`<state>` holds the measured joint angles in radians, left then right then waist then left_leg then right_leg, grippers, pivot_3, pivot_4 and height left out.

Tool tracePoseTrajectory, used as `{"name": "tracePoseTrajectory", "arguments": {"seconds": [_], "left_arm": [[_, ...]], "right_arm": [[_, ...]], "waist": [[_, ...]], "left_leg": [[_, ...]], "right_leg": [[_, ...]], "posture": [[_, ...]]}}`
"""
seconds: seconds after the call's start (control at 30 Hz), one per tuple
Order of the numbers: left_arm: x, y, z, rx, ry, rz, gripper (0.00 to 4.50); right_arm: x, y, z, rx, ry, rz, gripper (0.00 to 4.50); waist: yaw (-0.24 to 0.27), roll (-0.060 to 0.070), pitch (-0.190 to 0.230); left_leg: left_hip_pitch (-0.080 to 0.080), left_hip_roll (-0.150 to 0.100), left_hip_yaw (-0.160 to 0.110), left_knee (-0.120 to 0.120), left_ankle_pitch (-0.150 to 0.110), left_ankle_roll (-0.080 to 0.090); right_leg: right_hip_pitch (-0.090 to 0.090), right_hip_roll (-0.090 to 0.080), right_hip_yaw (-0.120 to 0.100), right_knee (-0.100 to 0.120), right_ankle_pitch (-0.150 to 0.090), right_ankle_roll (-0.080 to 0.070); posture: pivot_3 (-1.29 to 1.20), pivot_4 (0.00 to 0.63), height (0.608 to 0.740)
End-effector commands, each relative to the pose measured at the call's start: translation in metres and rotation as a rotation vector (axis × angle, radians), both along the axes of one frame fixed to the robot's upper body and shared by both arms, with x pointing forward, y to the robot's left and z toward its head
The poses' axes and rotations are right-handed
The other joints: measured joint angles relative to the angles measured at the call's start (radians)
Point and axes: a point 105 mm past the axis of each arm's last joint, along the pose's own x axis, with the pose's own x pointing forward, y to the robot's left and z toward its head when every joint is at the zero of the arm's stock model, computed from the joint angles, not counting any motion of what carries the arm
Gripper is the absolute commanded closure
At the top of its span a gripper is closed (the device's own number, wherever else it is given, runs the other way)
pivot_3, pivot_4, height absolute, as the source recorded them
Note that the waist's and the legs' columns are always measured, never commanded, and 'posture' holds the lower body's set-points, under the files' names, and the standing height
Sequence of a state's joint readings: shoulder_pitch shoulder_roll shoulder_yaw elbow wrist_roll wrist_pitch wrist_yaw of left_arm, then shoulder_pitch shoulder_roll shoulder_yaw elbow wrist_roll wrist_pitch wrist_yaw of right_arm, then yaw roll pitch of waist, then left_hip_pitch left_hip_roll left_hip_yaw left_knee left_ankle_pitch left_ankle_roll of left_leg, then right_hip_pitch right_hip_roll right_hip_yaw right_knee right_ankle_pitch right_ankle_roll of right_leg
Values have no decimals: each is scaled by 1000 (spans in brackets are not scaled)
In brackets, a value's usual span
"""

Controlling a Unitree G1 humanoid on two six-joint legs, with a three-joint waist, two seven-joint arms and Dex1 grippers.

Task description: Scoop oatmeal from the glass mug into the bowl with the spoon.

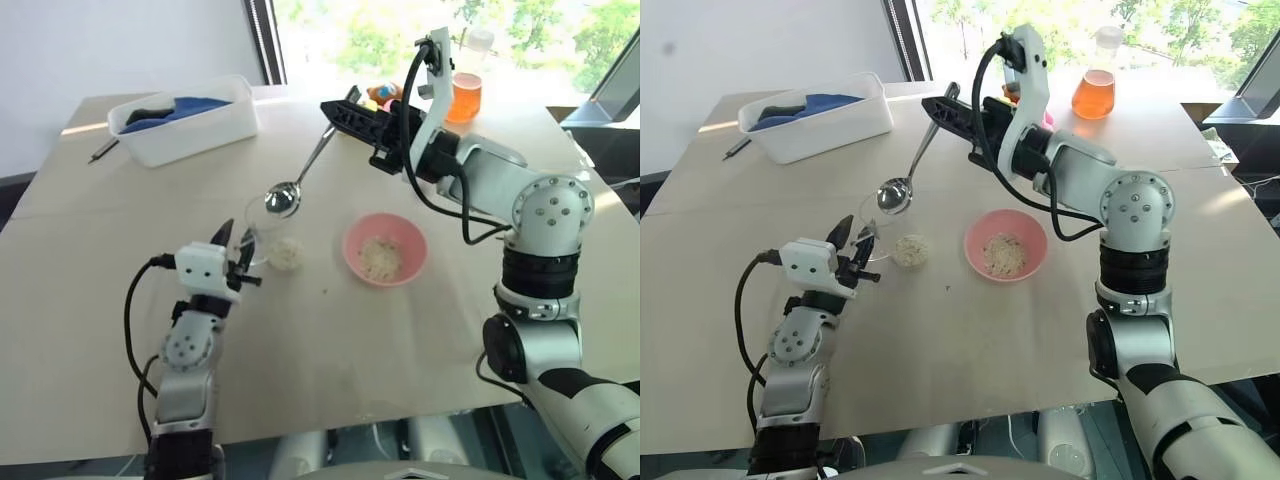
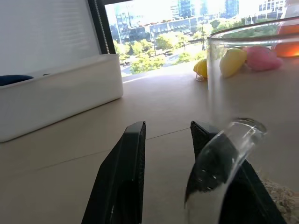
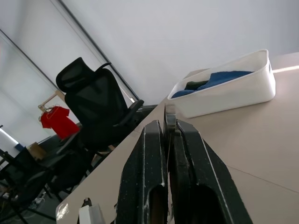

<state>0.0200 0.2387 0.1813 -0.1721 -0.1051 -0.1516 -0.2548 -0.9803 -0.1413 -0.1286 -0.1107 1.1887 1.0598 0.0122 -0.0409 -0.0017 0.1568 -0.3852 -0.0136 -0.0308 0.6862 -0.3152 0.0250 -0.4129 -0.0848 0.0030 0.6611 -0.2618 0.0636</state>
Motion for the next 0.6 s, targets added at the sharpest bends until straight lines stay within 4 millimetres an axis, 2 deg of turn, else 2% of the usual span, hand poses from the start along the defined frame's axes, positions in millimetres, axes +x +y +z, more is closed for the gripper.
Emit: {"name": "tracePoseTrajectory", "arguments": {"seconds": [0.03, 0.6], "left_arm": [[-7, -9, 9, -12, -34, -16, 2888], [-19, -26, 1, -71, -14, 27, 2888]], "right_arm": [[-8, -3, 15, 40, -56, 15, 4500], [-8, -3, 14, 32, -56, 11, 4500]], "waist": [[0, 0, 0], [2, 0, 0]], "left_leg": [[0, 0, 0, 0, 0, 0], [0, 0, 0, 0, 0, 0]], "right_leg": [[0, 0, 0, 0, 0, 0], [0, 0, 0, 0, 0, 0]], "posture": [[0, 150, 740], [0, 150, 740]]}}
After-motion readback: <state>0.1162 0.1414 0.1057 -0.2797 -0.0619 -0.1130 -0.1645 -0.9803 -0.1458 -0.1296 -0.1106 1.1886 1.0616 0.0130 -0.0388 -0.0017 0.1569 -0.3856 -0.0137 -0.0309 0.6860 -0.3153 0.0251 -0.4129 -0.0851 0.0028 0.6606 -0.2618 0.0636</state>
